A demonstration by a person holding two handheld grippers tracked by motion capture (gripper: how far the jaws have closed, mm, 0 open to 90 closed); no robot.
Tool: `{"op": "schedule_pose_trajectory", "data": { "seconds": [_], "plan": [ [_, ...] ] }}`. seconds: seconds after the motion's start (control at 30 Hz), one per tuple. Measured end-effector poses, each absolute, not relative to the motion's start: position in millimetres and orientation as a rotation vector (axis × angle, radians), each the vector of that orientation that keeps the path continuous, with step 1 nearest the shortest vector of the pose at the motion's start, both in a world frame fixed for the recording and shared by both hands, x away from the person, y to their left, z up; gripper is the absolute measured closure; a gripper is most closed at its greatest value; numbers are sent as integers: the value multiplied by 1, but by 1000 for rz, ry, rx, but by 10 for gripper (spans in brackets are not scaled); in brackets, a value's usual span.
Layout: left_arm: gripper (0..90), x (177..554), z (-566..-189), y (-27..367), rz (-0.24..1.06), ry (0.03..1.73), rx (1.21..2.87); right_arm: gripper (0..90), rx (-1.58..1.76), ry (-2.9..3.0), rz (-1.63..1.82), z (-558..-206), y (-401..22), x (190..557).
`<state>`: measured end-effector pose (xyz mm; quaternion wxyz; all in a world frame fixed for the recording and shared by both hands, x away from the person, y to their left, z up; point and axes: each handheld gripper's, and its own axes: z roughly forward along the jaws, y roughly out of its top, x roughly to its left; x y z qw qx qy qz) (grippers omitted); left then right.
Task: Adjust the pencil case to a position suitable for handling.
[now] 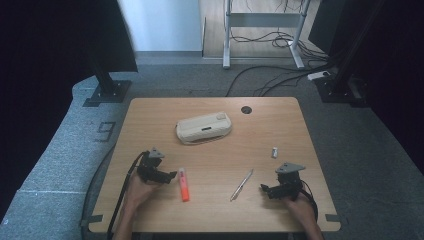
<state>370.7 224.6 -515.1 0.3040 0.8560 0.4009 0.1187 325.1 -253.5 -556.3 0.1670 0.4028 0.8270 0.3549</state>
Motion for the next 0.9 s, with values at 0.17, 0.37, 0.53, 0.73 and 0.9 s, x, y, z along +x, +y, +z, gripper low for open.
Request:
{"op": "schedule_pose_trajectory", "data": {
  "seconds": [0.17,0.37,0.53,0.73,0.9],
  "plan": [
    [111,381,-510,222,269,1039,2281,18,1146,2353,1010,-556,-254,325],
    [139,397,-500,215,249,988,2298,18,1147,2353,1010,-556,-254,325],
    [143,408,-496,212,197,954,2306,18,1146,2353,1010,-556,-254,325],
    [151,420,-489,207,203,941,2303,18,1146,2353,1010,-556,-254,325],
    [149,429,-483,201,207,909,2330,18,1146,2354,1010,-556,-254,325]
  ]
}}
